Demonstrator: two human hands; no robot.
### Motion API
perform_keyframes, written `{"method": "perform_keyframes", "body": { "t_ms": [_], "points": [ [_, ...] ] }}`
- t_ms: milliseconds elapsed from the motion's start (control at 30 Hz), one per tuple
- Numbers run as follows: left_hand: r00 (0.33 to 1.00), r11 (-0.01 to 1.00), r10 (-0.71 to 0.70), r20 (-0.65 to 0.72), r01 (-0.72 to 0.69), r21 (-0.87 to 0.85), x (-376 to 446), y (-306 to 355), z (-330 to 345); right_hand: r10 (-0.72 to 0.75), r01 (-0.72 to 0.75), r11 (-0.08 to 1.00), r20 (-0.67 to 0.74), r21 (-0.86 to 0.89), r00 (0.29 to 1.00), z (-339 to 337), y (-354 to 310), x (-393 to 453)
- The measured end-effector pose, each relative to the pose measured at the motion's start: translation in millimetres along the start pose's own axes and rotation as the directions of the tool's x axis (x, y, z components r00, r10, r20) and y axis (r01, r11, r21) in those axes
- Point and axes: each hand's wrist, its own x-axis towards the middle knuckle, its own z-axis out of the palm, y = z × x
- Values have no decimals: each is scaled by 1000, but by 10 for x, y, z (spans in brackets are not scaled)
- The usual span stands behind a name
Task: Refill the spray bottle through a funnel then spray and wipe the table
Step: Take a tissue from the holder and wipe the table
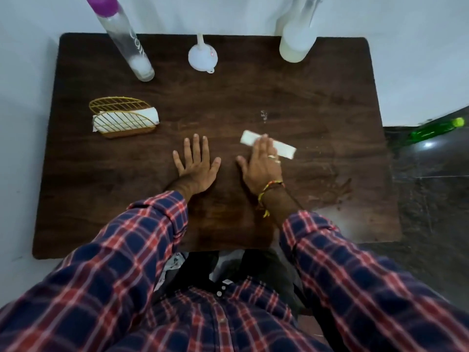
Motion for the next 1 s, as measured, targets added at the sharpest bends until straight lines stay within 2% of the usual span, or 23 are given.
{"method": "perform_keyframes", "body": {
  "t_ms": [33, 100, 200, 267, 333, 433, 500, 567, 633, 700, 767, 800, 900, 1000],
  "points": [
    [1000, 1000, -6, 22, 7, -2, 13, 4, -11, -102, 102, 994, 25, -28, 995, 18, -92, -62],
    [998, 1000, -12, 58, 12, -3, 27, 14, -41, -168, 170, 985, 52, -40, 984, 56, -151, -229],
    [995, 1000, -17, 96, 18, -4, 52, 21, -70, -10, 10, 1000, -50, 2, 999, 0, -38, -13],
    [993, 1000, -9, 122, 10, -4, 64, 13, -75, 92, -90, 995, -36, 39, 995, -176, 24, 434],
    [993, 1000, -3, 118, 3, -4, 88, -11, -57, 102, -101, 994, -27, 42, 994, -324, 19, 888],
    [994, 1000, 4, 108, -3, -14, 101, -32, -28, -105, 104, 994, -10, -41, 994, -365, -178, 1083],
    [995, 1000, 7, 100, -4, -24, 109, -40, -10, -312, 317, 945, 66, -80, 948, -256, -320, 816],
    [993, 1000, 6, 119, -3, -26, 102, -32, -29, -403, 411, 910, 118, -54, 908, -182, -243, 468],
    [991, 1000, 10, 132, -6, -30, 107, -21, -48, -336, 337, 941, 31, -39, 941, -135, 15, 351],
    [992, 1000, 11, 129, -8, -26, 99, -25, -78, -105, 105, 994, -97, 0, 990, -183, 207, 548],
    [991, 1000, 13, 136, -9, -26, 90, -13, -87, 61, -57, 997, -71, 49, 996, -349, 208, 895],
    [992, 1000, 11, 128, -8, -20, 84, -9, -79, 59, -57, 997, -42, 54, 997, -434, 129, 1075],
    [995, 1000, 6, 103, -4, -15, 74, -10, -68, -173, 173, 985, -21, 9, 985, -510, -251, 1384],
    [996, 1000, 9, 90, -8, -17, 76, -18, -43, -445, 447, 894, 57, -35, 894, -384, -445, 1114]
  ]
}}
